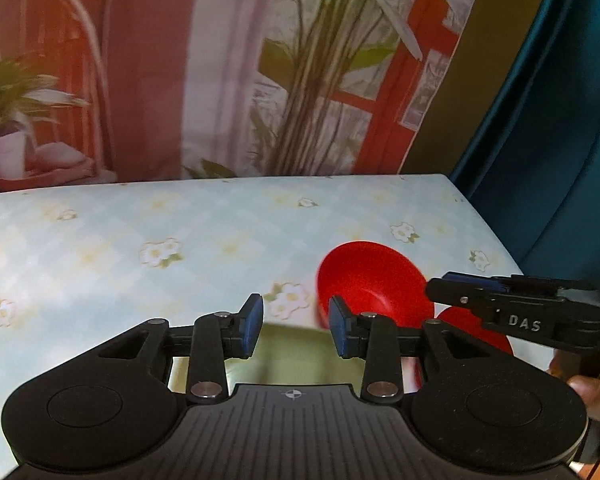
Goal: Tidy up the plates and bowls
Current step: 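Carry the red bowl with the left gripper toward the other red bowl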
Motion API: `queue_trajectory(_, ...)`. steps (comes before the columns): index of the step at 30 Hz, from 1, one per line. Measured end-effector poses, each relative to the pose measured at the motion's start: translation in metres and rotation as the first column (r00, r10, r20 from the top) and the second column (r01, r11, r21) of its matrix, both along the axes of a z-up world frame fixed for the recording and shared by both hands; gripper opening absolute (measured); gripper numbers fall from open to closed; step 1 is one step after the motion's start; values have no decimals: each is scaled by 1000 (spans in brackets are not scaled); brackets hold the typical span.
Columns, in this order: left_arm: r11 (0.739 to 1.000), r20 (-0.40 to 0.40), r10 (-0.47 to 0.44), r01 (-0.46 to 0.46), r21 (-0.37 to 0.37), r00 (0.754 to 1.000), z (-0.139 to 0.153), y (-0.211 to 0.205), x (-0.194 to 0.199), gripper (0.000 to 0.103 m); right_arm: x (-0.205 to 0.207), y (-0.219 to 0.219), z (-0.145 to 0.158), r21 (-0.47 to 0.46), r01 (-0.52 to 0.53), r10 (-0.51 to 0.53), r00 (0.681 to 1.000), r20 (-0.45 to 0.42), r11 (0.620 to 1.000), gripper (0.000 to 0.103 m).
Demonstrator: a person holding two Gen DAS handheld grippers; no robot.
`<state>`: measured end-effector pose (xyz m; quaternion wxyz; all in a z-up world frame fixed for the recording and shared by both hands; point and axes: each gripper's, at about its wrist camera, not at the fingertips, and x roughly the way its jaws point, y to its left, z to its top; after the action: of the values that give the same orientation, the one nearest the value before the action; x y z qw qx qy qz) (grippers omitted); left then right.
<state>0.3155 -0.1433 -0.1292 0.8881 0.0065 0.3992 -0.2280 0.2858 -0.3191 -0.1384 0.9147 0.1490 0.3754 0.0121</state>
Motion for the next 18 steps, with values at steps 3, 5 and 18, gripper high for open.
queue_trajectory(3,1000,-19,-6,7,22,1000,-10,-17,12,38,8,-11,-10,17,22,-22,1000,-8,1000,23)
queue_trajectory(5,999,-37,-9,10,38,999,-17,-26,21,38,12,-18,-16,38,43,-43,999,-12,998,23)
queue_trajectory(18,995,-87,-31,39,87,996,-49,-44,42,37,27,-25,-41,68,35,-30,996,-79,997,22)
